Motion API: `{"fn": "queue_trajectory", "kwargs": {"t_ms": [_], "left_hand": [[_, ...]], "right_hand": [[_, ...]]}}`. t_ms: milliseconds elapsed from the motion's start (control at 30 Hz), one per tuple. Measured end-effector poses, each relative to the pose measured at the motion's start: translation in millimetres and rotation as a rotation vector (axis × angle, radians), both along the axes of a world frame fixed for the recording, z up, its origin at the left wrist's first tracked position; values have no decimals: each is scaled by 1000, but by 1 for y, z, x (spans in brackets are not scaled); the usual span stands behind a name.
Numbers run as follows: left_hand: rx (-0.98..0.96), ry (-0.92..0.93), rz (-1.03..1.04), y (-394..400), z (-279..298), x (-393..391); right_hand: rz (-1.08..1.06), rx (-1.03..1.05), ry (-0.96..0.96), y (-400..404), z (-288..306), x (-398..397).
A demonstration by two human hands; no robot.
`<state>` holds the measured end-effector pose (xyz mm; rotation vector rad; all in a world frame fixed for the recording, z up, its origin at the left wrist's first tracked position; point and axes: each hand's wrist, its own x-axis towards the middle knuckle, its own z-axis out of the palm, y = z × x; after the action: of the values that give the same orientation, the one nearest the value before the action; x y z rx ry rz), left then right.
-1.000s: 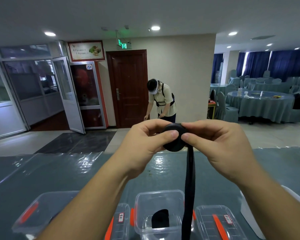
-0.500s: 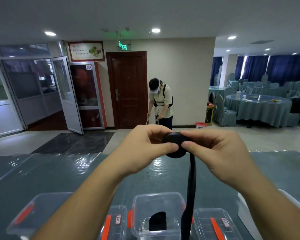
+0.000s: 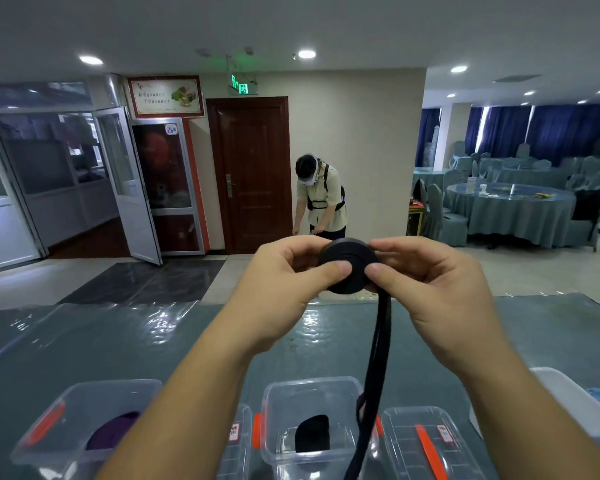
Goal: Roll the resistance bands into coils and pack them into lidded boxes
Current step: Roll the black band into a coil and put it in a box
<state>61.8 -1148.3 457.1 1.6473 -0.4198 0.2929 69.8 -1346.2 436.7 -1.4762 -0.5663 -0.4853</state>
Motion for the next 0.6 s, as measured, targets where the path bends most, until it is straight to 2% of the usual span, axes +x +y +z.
{"fn": "queue_trajectory", "kwargs": {"t_ms": [133,200,333,500,533,600], "left_hand": [[-280,78,-19,-18,-7,-5],[-290,90,-24,-18,-14,-6],[-131,22,10,-3,-17,-7],[-431,124,-74,-15,-25,-8],[-408,121,-77,-14,-29,-8],[-226,59,-48,-7,-30,-5]], "right_hand": [[-29,95,-4,10,-2,0],[-21,63,2,9,0,-1],[-17,-61,-22,6,-1,-4],[-19,61,-25,13,-8,-7],[-30,33,-15,11,-7,-7],[-28,-85,-11,5,-5,-7]]}}
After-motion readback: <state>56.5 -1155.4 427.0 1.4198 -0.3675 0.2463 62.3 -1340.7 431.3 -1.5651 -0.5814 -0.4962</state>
